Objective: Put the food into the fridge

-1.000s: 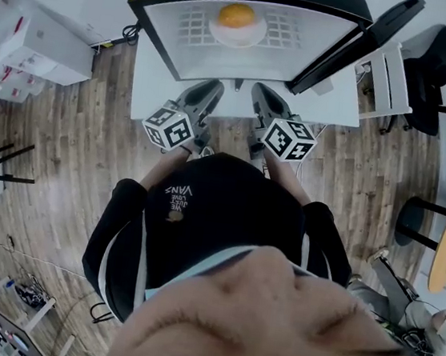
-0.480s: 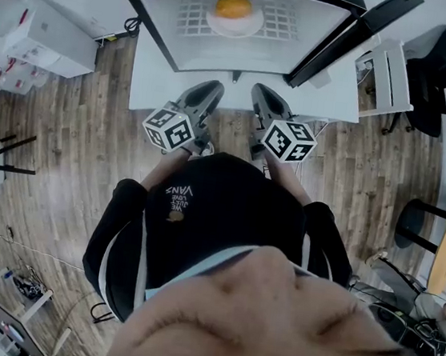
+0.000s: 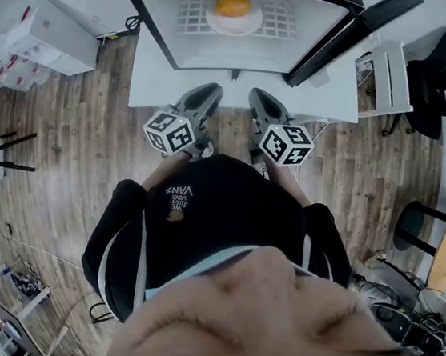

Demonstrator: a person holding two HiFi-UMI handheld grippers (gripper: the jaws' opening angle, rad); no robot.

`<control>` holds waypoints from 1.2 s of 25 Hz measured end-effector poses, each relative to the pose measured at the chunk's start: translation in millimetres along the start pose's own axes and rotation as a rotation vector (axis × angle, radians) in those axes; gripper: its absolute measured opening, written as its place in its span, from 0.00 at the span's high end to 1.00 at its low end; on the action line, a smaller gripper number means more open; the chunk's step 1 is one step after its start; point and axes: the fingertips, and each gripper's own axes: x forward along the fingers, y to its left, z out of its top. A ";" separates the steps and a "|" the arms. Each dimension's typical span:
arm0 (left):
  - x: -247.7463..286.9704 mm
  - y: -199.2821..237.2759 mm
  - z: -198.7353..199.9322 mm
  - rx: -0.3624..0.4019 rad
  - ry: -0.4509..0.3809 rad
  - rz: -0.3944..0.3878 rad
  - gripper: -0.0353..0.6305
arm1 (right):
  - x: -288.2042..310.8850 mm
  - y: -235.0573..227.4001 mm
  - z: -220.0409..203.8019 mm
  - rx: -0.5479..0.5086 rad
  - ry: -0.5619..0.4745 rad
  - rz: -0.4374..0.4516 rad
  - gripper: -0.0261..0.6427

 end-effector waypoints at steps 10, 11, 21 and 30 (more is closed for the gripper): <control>-5.1 3.2 -6.8 -0.002 0.012 0.026 0.86 | -4.1 -5.8 -7.5 -0.028 0.036 -0.018 0.94; -5.2 3.5 -7.2 -0.001 0.013 0.027 0.86 | -4.6 -6.6 -8.7 -0.031 0.041 -0.021 0.94; -2.6 3.1 -7.2 -0.006 0.011 0.035 0.86 | -6.7 -13.3 -10.0 -0.041 0.053 -0.035 0.94; 1.0 5.0 -4.8 0.001 -0.003 0.044 0.86 | -4.8 -16.4 -6.4 -0.054 0.044 -0.036 0.94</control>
